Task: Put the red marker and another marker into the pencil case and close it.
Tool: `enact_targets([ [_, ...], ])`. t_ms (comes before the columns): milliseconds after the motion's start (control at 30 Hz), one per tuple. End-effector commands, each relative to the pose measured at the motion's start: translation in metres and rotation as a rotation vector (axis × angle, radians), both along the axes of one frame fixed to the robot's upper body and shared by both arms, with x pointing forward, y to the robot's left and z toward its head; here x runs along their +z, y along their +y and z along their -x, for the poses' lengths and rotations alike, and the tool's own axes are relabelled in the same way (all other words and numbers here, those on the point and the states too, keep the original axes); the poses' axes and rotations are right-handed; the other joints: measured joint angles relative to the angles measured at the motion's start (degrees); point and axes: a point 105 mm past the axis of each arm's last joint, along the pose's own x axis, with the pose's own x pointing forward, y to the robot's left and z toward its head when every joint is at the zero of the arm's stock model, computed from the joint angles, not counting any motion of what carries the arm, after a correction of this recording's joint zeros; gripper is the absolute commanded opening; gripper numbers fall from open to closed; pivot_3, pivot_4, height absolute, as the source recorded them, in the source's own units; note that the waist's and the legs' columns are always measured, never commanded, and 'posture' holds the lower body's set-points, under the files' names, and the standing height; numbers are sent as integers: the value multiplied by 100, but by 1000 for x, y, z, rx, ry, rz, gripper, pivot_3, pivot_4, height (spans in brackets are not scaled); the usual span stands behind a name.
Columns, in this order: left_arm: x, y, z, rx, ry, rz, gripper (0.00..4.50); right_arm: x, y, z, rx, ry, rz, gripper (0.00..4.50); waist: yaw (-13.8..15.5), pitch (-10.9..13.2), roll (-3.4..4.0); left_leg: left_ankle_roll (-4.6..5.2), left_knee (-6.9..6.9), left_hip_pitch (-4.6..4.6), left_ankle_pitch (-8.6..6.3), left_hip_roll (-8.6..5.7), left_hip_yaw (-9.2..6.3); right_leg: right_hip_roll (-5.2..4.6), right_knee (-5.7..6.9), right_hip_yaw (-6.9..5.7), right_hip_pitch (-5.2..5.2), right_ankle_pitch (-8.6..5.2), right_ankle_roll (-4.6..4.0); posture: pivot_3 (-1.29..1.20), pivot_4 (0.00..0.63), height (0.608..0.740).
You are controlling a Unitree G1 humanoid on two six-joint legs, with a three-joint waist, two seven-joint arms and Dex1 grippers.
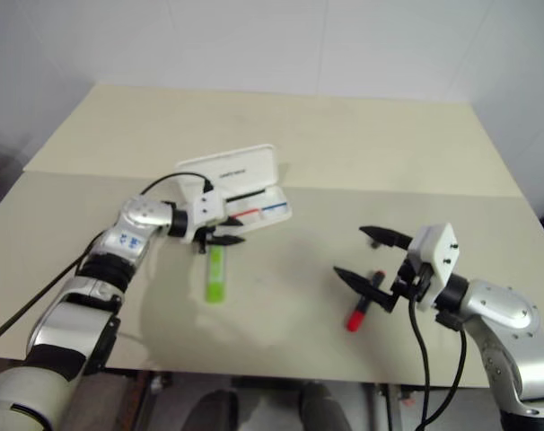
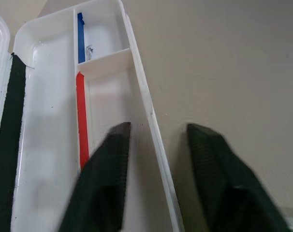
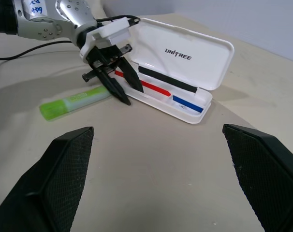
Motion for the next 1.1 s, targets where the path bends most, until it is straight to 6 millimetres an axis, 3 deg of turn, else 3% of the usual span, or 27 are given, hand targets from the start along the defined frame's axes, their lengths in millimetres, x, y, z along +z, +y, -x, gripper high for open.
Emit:
enact_targets([
  [33, -2, 1, -6, 42, -3, -27, 501, 7, 1, 1, 2, -42, -10, 4500, 2, 0, 0, 2, 0, 0, 3, 0, 0, 0, 0, 1, 0, 3, 1, 0, 150, 740],
  [100, 1, 3, -9, 57, -19, -34, 33, 8, 0, 0, 1, -45, -10, 4500, 14, 1, -1, 6, 2, 0, 9, -1, 0, 1, 0, 1, 0, 10, 2, 0, 150, 740],
  [233, 16, 7, -18, 113, -55, 27, 33, 9, -1, 1, -1, -49, -7, 4500, 19, 1, -1, 7, 1, 0, 10, -1, 3, 1, -4, 4, 0, 13, 2, 0, 150, 740],
  [400, 48, 6, -15, 55, -173, 133, 33, 11, -5, 2, -2, -51, 1, 4500, -3, 3, -4, 6, -9, -10, 10, -1, 3, 1, -7, 5, -13, 13, 3, 0, 150, 740],
  [533, 63, 0, -5, -30, -247, 135, 33, 13, -9, 3, 5, -45, 12, 4500, 52, 2, -3, -2, -6, -97, 14, 1, 2, -1, 5, 3, -102, 11, 2, 0, 150, 740],
  [600, 66, -8, 10, -116, -255, 142, 33, 14, -11, 5, 9, -46, 13, 4500, 86, 2, -1, -12, -9, -109, 19, 4, 3, -4, 4, 0, -117, 9, -2, 0, 150, 740],
  [867, 50, -31, 79, -357, -99, 162, 33, 24, -14, 26, 72, -54, -32, 4500, 85, 3, 1, -9, -3, -107, 17, 9, 16, -14, 10, -12, -117, 6, -7, 0, 150, 740],
  [1100, 25, -37, 102, -401, -54, 118, 33, 27, -25, 52, 150, -8, -10, 4500, 78, 3, 1, 0, 13, -73, 21, 4, 15, -8, 9, -5, -76, 16, 4, 0, 150, 740],
])
